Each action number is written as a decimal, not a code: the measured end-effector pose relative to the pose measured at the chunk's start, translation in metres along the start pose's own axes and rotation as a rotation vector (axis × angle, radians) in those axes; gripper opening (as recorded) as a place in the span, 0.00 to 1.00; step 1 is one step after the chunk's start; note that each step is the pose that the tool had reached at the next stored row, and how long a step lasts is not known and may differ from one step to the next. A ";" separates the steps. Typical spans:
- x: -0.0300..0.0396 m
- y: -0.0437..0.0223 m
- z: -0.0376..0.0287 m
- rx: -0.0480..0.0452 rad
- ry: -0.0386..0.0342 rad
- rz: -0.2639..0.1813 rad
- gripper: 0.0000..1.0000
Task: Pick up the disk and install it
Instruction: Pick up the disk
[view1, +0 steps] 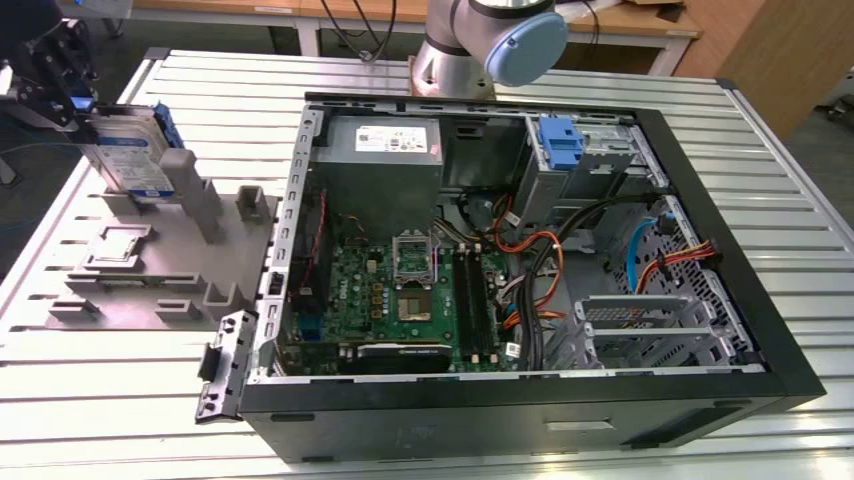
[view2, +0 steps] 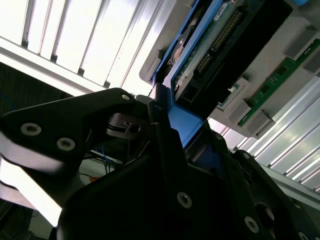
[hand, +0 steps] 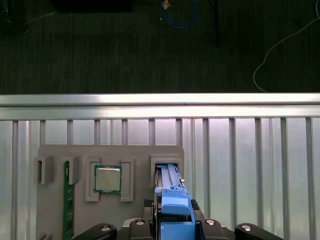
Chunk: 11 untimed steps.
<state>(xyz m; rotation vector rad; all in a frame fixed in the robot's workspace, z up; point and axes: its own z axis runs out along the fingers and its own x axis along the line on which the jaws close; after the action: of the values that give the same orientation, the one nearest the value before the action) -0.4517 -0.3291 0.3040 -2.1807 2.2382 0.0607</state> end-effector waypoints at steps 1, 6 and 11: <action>0.0000 0.0000 -0.0001 0.0001 0.0000 0.000 0.36; -0.0001 0.0000 -0.0011 -0.0001 0.0001 0.000 0.36; -0.0001 0.0000 -0.0024 0.0000 0.0000 0.000 0.36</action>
<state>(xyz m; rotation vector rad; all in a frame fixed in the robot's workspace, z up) -0.4517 -0.3291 0.3064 -2.1807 2.2383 0.0607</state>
